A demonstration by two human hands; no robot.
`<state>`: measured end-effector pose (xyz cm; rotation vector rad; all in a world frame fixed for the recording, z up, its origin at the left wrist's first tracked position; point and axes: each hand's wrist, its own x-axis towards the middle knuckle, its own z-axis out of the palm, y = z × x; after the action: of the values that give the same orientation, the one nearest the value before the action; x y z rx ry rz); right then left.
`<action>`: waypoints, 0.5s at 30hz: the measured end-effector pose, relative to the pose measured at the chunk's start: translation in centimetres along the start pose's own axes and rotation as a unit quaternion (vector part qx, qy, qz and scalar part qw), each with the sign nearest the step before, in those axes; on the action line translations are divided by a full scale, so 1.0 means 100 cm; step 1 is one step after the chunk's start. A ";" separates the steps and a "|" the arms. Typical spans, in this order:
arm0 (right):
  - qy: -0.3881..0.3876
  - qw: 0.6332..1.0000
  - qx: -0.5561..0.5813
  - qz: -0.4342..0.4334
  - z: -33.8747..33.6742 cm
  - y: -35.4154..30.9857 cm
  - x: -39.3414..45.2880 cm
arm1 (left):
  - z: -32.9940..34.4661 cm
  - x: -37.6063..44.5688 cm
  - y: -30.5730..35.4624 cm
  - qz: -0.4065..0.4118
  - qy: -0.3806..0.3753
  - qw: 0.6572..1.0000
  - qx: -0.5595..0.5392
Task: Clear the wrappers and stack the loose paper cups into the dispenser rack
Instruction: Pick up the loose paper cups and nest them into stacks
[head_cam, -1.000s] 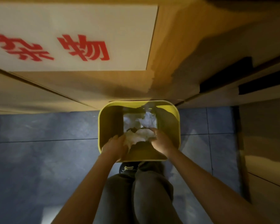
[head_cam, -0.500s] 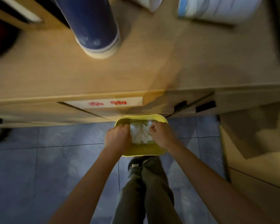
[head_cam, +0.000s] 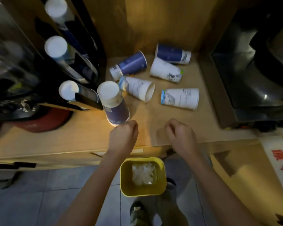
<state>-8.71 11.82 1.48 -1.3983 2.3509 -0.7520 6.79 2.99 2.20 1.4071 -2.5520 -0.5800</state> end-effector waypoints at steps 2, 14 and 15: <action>0.027 0.999 0.035 -0.001 -0.012 -0.003 0.019 | -0.006 0.017 0.010 0.018 0.032 0.999 -0.036; -0.046 0.994 -0.047 -0.086 -0.048 0.036 0.137 | 0.013 0.117 0.033 0.014 0.056 0.998 0.036; -0.068 0.991 -0.074 -0.092 -0.047 0.041 0.143 | 0.016 0.124 0.033 0.003 0.048 0.998 0.051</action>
<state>-20.91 2.19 3.07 -1.6914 2.2328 -0.5168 -3.03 -5.43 1.66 1.4236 -2.5412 -0.3756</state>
